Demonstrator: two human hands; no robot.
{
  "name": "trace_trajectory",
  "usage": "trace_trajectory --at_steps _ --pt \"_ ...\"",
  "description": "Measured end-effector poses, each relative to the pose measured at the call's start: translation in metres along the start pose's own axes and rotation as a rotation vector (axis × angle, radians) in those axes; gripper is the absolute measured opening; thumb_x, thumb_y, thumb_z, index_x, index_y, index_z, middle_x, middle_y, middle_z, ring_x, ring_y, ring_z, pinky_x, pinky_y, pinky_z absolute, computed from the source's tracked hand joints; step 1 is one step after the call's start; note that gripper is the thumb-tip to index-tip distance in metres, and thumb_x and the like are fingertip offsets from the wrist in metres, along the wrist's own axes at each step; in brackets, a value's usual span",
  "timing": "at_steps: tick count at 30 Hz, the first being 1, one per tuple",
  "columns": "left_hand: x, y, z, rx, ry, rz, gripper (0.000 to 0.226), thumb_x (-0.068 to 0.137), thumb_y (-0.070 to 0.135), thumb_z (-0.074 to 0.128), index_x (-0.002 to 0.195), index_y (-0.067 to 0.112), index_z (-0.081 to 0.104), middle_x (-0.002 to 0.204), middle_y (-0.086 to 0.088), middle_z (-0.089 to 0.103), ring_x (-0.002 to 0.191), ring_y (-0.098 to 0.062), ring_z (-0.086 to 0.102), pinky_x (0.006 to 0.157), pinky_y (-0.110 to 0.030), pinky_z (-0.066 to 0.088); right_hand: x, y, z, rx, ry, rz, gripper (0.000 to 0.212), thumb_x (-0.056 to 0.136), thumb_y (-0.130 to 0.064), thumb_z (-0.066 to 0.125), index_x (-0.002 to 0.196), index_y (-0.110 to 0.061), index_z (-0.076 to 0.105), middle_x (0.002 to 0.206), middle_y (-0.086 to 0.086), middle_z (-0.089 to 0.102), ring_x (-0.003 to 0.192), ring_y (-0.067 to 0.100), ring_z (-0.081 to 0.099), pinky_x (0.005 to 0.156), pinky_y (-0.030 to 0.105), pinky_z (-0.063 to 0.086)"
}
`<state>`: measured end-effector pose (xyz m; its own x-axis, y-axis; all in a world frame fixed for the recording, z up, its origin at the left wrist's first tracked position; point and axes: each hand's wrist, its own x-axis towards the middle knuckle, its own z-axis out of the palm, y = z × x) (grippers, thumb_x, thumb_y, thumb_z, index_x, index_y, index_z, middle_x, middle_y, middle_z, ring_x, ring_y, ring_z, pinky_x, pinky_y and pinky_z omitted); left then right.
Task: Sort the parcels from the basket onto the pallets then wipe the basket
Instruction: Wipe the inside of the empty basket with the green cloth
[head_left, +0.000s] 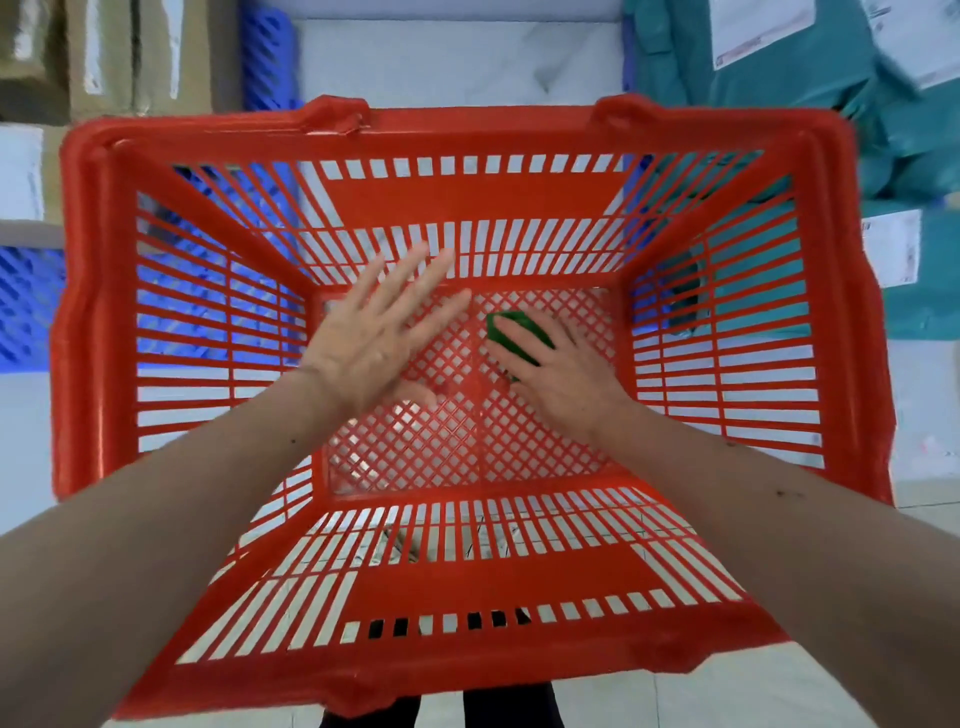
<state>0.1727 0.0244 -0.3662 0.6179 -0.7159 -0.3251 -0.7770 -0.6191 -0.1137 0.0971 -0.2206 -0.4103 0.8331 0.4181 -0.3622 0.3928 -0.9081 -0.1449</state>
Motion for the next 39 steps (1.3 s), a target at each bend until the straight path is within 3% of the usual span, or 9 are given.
trace_trajectory --at_steps 7,13,17,20,22,25,29,34,39 --pt "0.006 0.017 0.046 -0.083 -0.332 0.064 0.107 0.078 0.083 0.021 0.135 0.026 -0.049 0.151 -0.006 -0.044 0.142 -0.027 -0.034 0.122 -0.049 -0.006 0.000 0.023 -0.004 -0.085 -0.096 0.165 0.076 0.098 -0.005 0.044 0.159 -0.022 0.002 0.167 -0.003 -0.004 0.153 0.030 0.001 0.122 0.045 0.012" --pt "0.006 0.019 0.053 -0.149 -0.336 0.024 0.100 0.082 0.081 0.020 0.139 0.030 -0.044 0.151 -0.004 -0.044 0.142 -0.025 -0.035 0.122 -0.052 -0.002 -0.014 0.023 0.015 -0.174 -0.030 0.457 0.058 0.096 -0.017 0.055 0.151 -0.007 0.037 0.162 0.019 0.019 0.140 0.040 0.027 0.114 0.046 0.029" --pt "0.006 0.020 0.057 -0.150 -0.313 0.009 0.101 0.084 0.080 0.023 0.138 0.030 -0.045 0.151 -0.004 -0.046 0.142 -0.026 -0.036 0.121 -0.052 -0.006 -0.041 0.005 0.013 -0.071 -0.116 0.074 0.076 0.094 -0.014 0.059 0.157 -0.011 0.016 0.164 0.011 0.012 0.135 0.035 0.028 0.113 0.043 0.038" --pt "0.006 0.020 0.058 -0.148 -0.308 0.009 0.101 0.083 0.080 0.022 0.139 0.030 -0.045 0.151 -0.005 -0.045 0.141 -0.026 -0.036 0.121 -0.051 -0.008 -0.054 0.008 0.006 -0.011 -0.288 -0.459 0.066 0.093 -0.007 0.059 0.153 -0.016 0.033 0.162 0.006 0.024 0.129 0.032 0.039 0.104 0.044 0.045" --pt "0.006 0.021 0.059 -0.162 -0.310 0.008 0.101 0.083 0.079 0.024 0.140 0.030 -0.044 0.151 -0.004 -0.045 0.141 -0.026 -0.036 0.121 -0.050 -0.009 -0.050 0.018 -0.001 -0.035 -0.372 -0.598 0.059 0.091 -0.006 0.062 0.147 -0.018 0.045 0.158 0.003 0.034 0.124 0.029 0.046 0.099 0.042 0.049" --pt "0.005 0.020 0.060 -0.175 -0.312 0.004 0.103 0.083 0.078 0.028 0.142 0.031 -0.042 0.151 -0.003 -0.045 0.141 -0.025 -0.037 0.121 -0.050 -0.010 -0.043 0.023 -0.013 -0.056 -0.310 -0.469 0.055 0.091 -0.015 0.067 0.143 -0.025 0.051 0.154 -0.001 0.037 0.122 0.022 0.044 0.095 0.036 0.052" --pt "0.005 0.020 0.061 -0.172 -0.317 0.001 0.102 0.083 0.078 0.028 0.142 0.031 -0.041 0.152 -0.003 -0.044 0.141 -0.025 -0.036 0.120 -0.049 -0.011 -0.046 -0.006 -0.011 0.121 -0.311 -0.107 0.056 0.097 -0.024 0.059 0.149 -0.022 0.041 0.156 0.002 0.029 0.137 0.023 0.031 0.109 0.039 0.042" --pt "0.006 0.021 0.062 -0.171 -0.323 -0.001 0.103 0.083 0.078 0.029 0.142 0.031 -0.041 0.152 -0.004 -0.044 0.141 -0.026 -0.037 0.117 -0.048 -0.017 -0.053 -0.019 -0.003 0.391 -0.384 -0.094 0.053 0.103 -0.040 0.042 0.152 -0.023 0.035 0.158 -0.003 0.026 0.140 0.020 0.025 0.119 0.039 0.026" --pt "0.007 0.022 0.060 -0.173 -0.325 -0.007 0.103 0.083 0.078 0.028 0.140 0.031 -0.043 0.151 -0.005 -0.045 0.140 -0.026 -0.038 0.116 -0.048 -0.018 -0.039 -0.037 -0.006 0.586 -0.404 -0.107 0.048 0.103 -0.028 0.047 0.150 -0.022 0.039 0.158 -0.007 0.027 0.142 0.015 0.023 0.116 0.034 0.024"
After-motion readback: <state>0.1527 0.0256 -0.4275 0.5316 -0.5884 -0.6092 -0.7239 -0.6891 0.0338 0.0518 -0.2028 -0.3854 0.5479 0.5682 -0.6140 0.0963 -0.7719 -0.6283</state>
